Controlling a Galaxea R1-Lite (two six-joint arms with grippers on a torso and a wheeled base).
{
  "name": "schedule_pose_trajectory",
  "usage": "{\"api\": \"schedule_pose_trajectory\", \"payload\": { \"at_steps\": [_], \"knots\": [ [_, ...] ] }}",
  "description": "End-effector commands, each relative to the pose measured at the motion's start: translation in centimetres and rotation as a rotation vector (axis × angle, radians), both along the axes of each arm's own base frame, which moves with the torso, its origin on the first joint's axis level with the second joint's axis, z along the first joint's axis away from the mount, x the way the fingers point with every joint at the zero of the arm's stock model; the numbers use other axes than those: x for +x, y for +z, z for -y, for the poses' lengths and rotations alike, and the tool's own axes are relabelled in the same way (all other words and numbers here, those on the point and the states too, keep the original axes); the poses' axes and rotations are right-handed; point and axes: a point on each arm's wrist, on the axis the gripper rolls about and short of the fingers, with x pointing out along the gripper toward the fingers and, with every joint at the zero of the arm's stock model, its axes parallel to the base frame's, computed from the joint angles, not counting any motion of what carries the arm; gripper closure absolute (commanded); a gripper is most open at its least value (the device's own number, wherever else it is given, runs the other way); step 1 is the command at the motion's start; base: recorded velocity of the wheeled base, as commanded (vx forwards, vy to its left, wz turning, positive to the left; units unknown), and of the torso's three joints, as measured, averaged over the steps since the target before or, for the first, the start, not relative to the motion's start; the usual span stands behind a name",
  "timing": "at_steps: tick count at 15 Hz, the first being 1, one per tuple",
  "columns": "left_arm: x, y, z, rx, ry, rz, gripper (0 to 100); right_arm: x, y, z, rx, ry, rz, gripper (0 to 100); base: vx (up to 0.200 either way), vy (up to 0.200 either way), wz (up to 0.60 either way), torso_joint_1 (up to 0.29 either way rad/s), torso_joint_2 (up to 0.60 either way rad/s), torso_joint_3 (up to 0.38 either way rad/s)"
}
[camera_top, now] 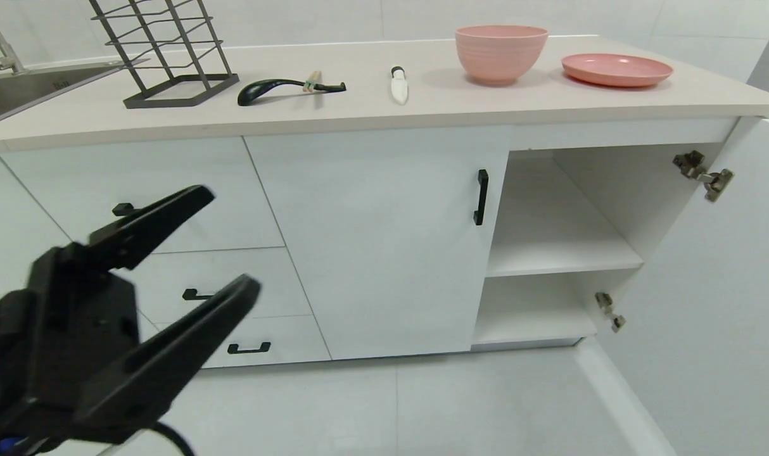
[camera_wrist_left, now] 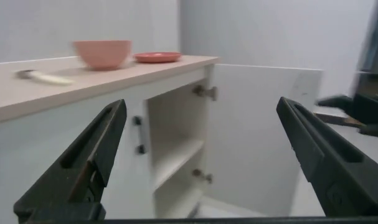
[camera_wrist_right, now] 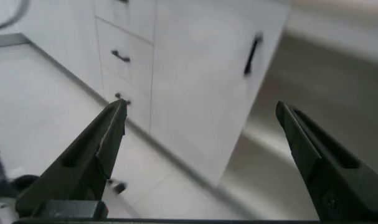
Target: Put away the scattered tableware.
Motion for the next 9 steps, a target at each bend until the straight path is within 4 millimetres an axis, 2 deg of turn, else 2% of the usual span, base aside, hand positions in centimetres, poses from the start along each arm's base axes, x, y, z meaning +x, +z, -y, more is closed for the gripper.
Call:
{"api": "schedule_pose_trajectory", "payload": {
  "at_steps": [1, 3, 4, 7, 8, 9],
  "knots": [
    [-6.0, -1.5, -4.9, -0.009, 0.175, 0.062, 0, -3.2, -2.7, -0.6, 0.042, -0.172, -0.008, 0, 0.0, 0.0, 0.0, 0.0, 0.0, 0.0],
    [-8.6, -2.9, -6.0, 0.047, 0.23, 0.019, 0, -3.1, -3.7, -0.7, -0.005, -0.074, -0.018, 0, 0.0, 0.0, 0.0, 0.0, 0.0, 0.0],
    [-9.9, -4.0, -6.5, 0.066, 0.252, -0.021, 0, -3.2, -3.8, -0.8, -0.018, 0.028, -0.03, 0, 0.0, 0.0, 0.0, 0.0, 0.0, 0.0],
    [-14.5, -7.6, -7.8, 0.114, 0.352, -0.162, 0, -3.4, -3.6, -1.0, -0.041, 0.13, -0.015, 0, 0.0, 0.0, 0.0, 0.0, 0.0, 0.0],
    [-14.9, -8.9, -7.8, 0.136, 0.401, -0.227, 0, -3.5, -3.5, -1.1, -0.047, 0.151, -0.01, 0, 0.0, 0.0, 0.0, 0.0, 0.0, 0.0],
    [-14.2, -10.3, -7.8, 0.181, 0.51, -0.297, 0, -3.4, -3.6, -1.0, -0.055, 0.147, -0.001, 0, 0.0, 0.0, 0.0, 0.0, 0.0, 0.0]
  ]
}}
